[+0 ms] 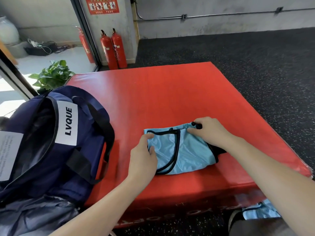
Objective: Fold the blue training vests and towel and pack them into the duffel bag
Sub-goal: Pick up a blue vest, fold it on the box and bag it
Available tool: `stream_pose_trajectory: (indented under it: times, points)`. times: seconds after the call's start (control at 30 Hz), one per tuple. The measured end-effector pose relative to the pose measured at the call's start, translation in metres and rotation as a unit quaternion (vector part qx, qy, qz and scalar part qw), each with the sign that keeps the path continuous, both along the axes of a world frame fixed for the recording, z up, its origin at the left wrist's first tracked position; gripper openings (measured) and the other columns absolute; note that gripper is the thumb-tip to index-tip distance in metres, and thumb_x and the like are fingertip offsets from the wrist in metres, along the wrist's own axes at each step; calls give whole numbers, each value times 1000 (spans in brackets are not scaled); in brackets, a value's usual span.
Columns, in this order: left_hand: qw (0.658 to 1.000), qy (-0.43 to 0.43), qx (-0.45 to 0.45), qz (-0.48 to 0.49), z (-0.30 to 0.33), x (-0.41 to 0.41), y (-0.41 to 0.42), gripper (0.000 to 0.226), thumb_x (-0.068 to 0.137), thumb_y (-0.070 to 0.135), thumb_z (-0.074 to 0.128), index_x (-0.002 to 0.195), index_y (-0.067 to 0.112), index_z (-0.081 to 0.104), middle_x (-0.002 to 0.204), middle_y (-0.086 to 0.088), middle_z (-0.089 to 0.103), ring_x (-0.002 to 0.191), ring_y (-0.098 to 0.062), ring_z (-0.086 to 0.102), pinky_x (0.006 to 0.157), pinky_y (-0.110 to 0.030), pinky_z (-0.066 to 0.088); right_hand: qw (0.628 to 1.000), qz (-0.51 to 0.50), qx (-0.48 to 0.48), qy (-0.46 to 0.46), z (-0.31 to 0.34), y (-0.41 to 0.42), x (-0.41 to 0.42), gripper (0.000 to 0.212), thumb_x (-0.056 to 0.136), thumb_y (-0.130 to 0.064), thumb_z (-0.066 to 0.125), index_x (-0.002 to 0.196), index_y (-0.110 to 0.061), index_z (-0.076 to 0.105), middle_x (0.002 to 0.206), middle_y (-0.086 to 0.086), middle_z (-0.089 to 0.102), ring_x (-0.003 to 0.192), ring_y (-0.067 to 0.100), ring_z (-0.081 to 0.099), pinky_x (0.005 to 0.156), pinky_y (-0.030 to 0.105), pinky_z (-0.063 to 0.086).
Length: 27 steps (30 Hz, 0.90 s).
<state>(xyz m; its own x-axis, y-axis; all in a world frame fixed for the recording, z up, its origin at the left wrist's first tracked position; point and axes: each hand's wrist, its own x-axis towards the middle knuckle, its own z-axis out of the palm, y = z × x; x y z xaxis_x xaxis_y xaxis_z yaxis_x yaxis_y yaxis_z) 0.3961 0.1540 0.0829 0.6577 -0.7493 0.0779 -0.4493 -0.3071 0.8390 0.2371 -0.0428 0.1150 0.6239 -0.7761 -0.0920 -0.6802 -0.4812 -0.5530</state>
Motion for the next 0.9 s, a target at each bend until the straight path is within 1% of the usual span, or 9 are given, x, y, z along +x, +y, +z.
stream_pose_trajectory:
  times: [0.1,0.17,0.37,0.43,0.5,0.57,0.63,0.77,0.9]
  points:
    - [995,-88,52,-5,3,4,-1,30,97,10,51,121,26,60,98,5,59,75,-13,58,69,-31,47,993,-20,-98,65,2,8,2,27,93,-55,58,90,-28,56,85,-8,60,83,22,59,61,35,40]
    - [982,-159,105,-14,6,7,-2,26,98,18,50,121,26,60,113,8,53,88,-19,59,76,-36,48,988,-27,-127,79,5,13,1,32,94,-58,56,103,-27,56,95,-7,60,88,22,58,67,35,40]
    - [960,-239,145,-1,10,26,-7,17,100,25,47,110,24,62,105,6,49,85,-22,58,67,-33,40,979,-10,-200,25,13,32,-6,40,96,-52,56,124,-23,54,119,-6,56,113,18,50,84,35,48]
    - [958,-257,131,1,8,32,-11,16,98,20,51,105,22,64,102,3,50,90,-24,55,69,-37,43,975,14,-221,-11,18,52,-5,32,96,-46,58,117,-23,58,110,-7,58,104,15,51,81,32,47]
    - [953,-284,105,-17,4,38,-16,18,92,12,56,103,21,68,107,0,53,101,-28,52,78,-40,44,987,40,-154,-38,21,77,-4,20,95,-44,60,100,-24,61,91,-11,62,81,9,55,72,28,44]
    - [951,-282,103,-65,2,43,-21,27,90,8,56,107,24,68,130,0,51,124,-27,43,96,-41,38,998,52,-37,-27,20,102,-3,27,94,-48,61,81,-25,61,72,-9,63,60,4,56,62,27,45]
    - [955,-241,125,-121,4,45,-24,33,92,7,52,112,28,66,148,4,40,143,-19,26,108,-43,24,997,70,14,39,14,120,-3,39,93,-57,58,72,-24,58,65,-8,60,55,2,54,53,22,40]
    - [958,-207,131,-150,7,48,-24,32,92,13,48,107,39,61,127,21,52,130,-11,41,101,-37,23,990,66,-10,126,6,120,-8,57,93,-71,44,68,-20,53,66,-5,58,65,12,56,54,29,34]
    - [946,-240,162,-144,10,37,-18,23,93,33,55,114,39,61,117,14,52,117,-15,44,99,-35,24,979,-11,-100,176,7,88,-16,62,93,-77,30,70,-22,47,81,-5,62,88,24,64,68,34,39]
